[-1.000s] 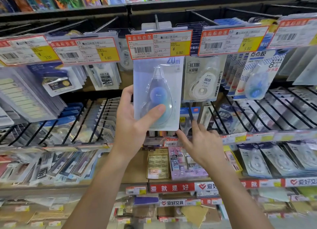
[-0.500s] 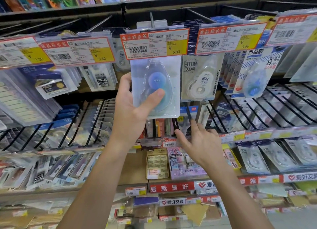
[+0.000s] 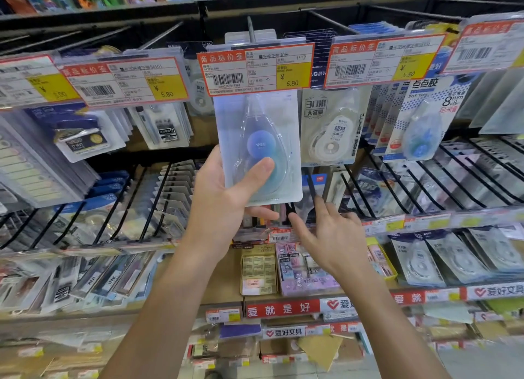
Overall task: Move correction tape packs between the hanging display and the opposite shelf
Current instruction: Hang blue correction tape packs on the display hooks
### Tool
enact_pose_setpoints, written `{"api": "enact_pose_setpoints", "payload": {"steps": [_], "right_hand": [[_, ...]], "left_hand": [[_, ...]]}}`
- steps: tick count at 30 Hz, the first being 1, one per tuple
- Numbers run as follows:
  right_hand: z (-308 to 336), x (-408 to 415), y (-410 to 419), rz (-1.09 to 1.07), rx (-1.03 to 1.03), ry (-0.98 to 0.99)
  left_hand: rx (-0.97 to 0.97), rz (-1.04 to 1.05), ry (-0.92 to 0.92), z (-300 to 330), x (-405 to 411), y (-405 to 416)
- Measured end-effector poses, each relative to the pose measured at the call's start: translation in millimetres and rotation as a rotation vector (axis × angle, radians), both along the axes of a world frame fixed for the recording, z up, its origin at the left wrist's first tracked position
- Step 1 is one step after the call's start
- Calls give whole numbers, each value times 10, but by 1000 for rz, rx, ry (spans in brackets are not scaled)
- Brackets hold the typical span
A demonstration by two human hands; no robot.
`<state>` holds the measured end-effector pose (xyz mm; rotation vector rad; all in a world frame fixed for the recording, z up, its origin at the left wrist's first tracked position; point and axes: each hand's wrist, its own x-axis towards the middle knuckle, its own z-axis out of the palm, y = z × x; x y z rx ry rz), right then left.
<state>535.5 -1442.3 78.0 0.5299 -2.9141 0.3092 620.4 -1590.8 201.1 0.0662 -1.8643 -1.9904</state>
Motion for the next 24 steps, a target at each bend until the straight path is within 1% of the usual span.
{"api": "enact_pose_setpoints", "payload": {"steps": [7, 10, 13, 15, 17, 24], "right_hand": [[-25, 2, 2, -3, 0, 25], [-27, 4, -1, -4, -10, 33], [-28, 3, -6, -5, -13, 16], [-30, 2, -4, -7, -11, 24], [-26, 2, -5, -6, 3, 23], [-41, 2, -10, -11, -3, 47]], "left_hand": [[35, 70, -35, -22, -34, -9], [99, 148, -28, -72, -47, 41], [122, 304, 54, -162, -24, 140], [80, 377, 155, -186, -11, 199], [53, 421, 216, -191, -16, 231], [70, 508, 246, -184, -60, 282]]}}
